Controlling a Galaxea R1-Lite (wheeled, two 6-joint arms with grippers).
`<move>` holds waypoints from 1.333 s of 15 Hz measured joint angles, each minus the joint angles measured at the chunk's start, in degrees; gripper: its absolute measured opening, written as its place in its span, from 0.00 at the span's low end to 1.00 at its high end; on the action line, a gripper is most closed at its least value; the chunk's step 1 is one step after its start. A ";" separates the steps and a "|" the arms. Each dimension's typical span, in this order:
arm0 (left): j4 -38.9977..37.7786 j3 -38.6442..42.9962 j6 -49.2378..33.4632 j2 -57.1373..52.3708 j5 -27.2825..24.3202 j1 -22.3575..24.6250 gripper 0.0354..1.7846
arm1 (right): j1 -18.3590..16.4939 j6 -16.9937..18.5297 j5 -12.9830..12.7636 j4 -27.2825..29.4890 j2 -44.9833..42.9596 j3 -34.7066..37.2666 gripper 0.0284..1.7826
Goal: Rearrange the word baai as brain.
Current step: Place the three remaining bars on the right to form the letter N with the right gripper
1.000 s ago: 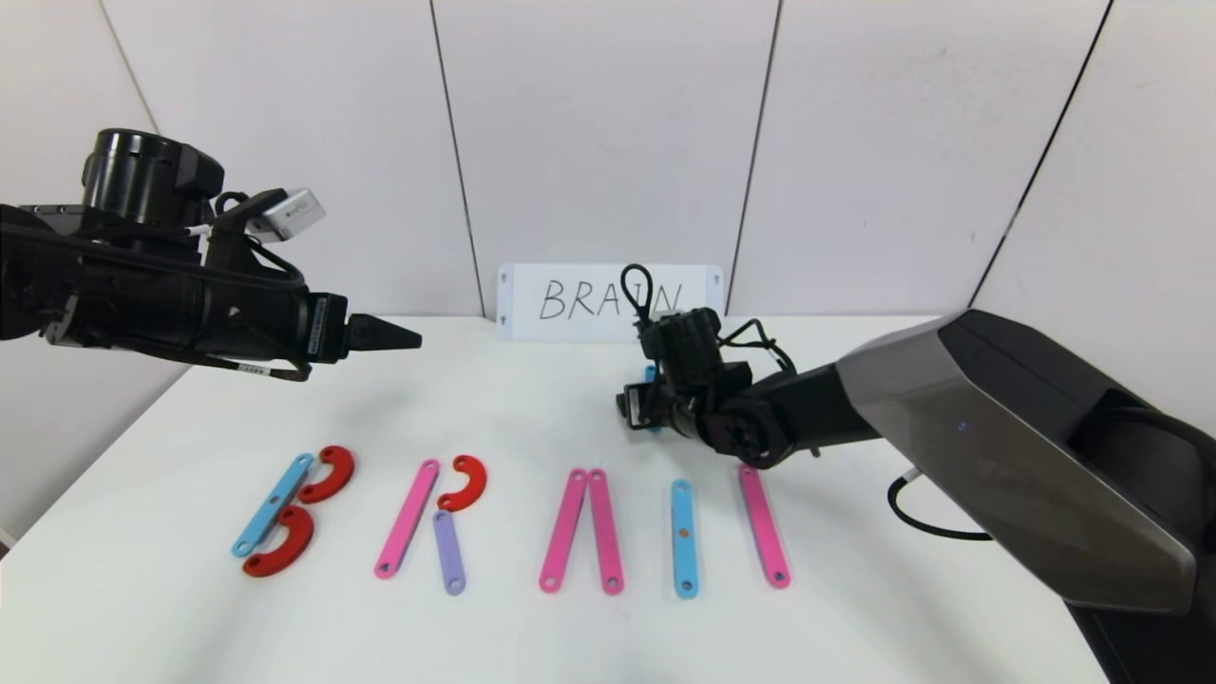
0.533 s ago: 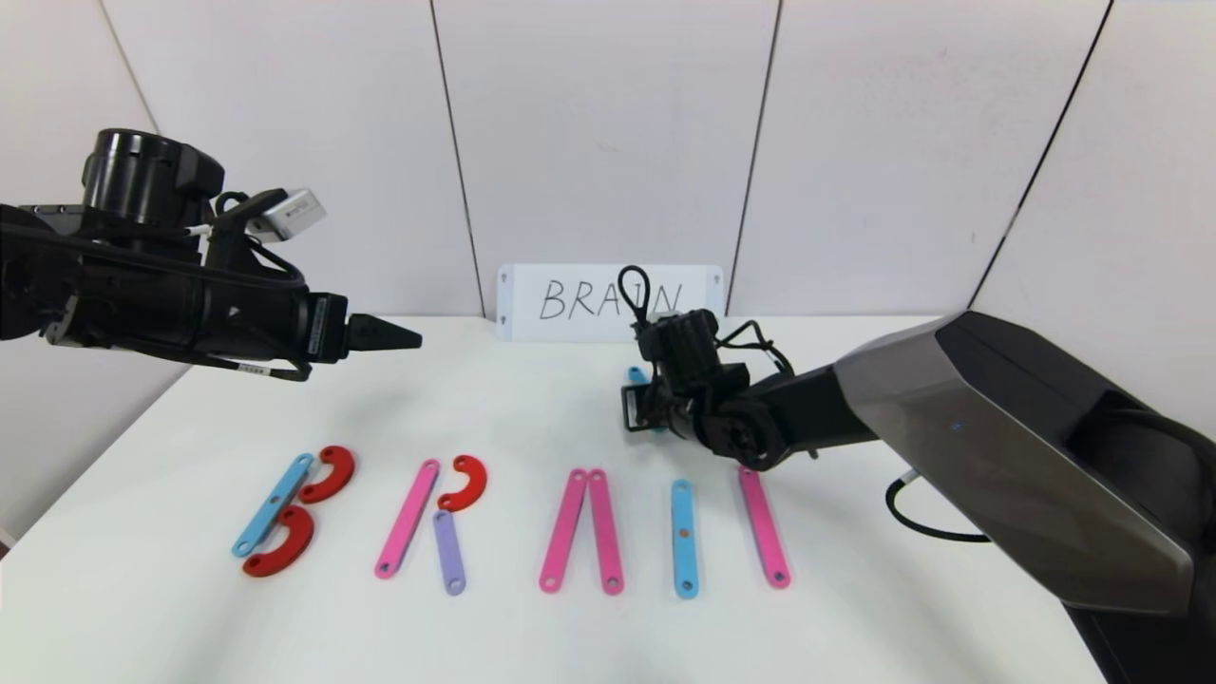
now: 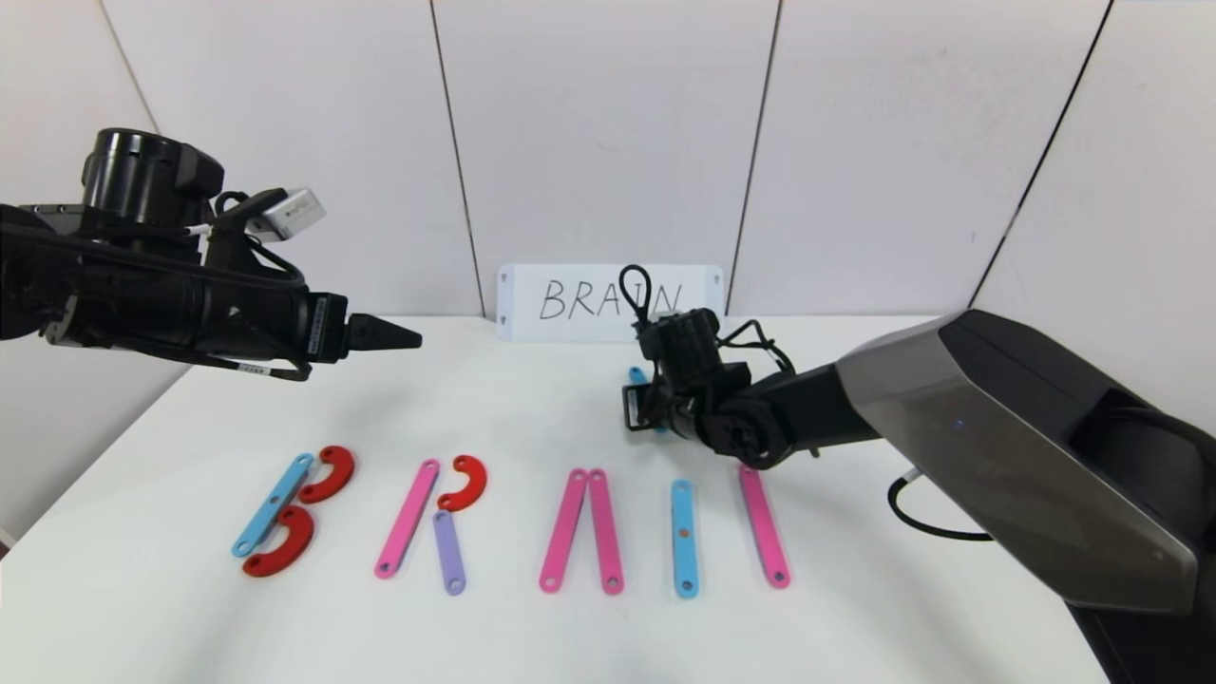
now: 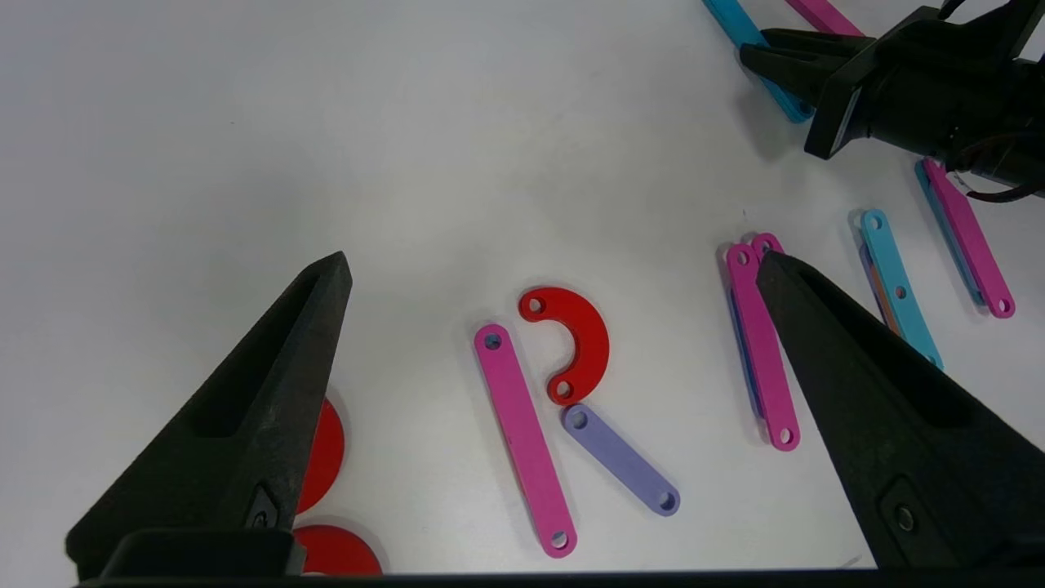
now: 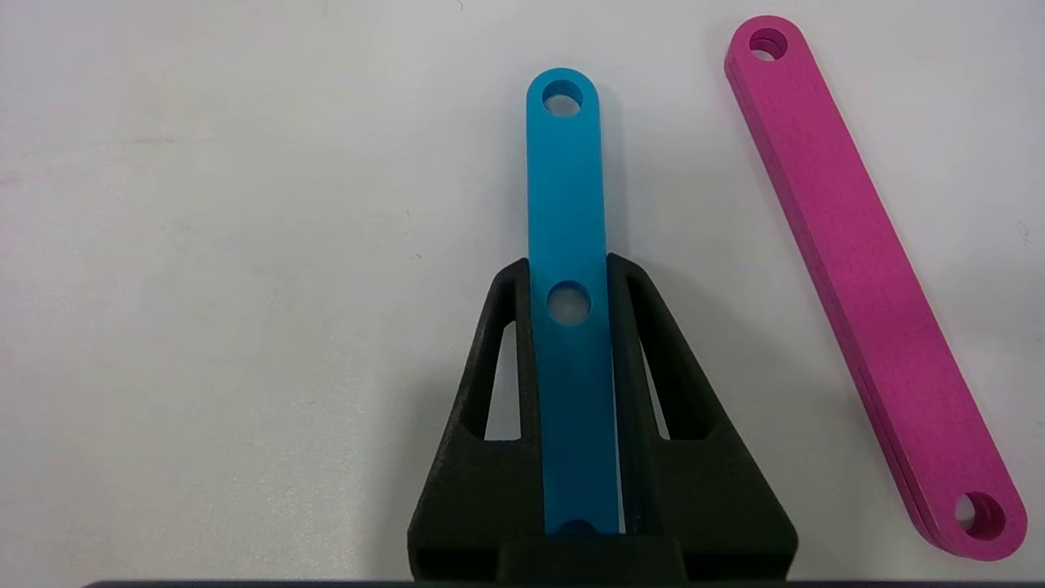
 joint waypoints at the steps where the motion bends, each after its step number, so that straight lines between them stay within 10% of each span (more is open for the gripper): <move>1: 0.02 -0.05 0.00 0.00 -0.02 0.00 0.97 | -0.02 0.00 0.00 0.15 -0.28 0.11 0.14; 11: 0.05 -0.05 0.00 -0.11 -0.02 0.00 0.97 | -1.16 -0.09 -0.02 -0.10 -10.01 7.14 0.14; 20: 0.20 0.02 0.00 -0.11 -0.11 -0.01 0.97 | -3.78 -0.29 0.56 -4.77 -28.09 35.54 0.14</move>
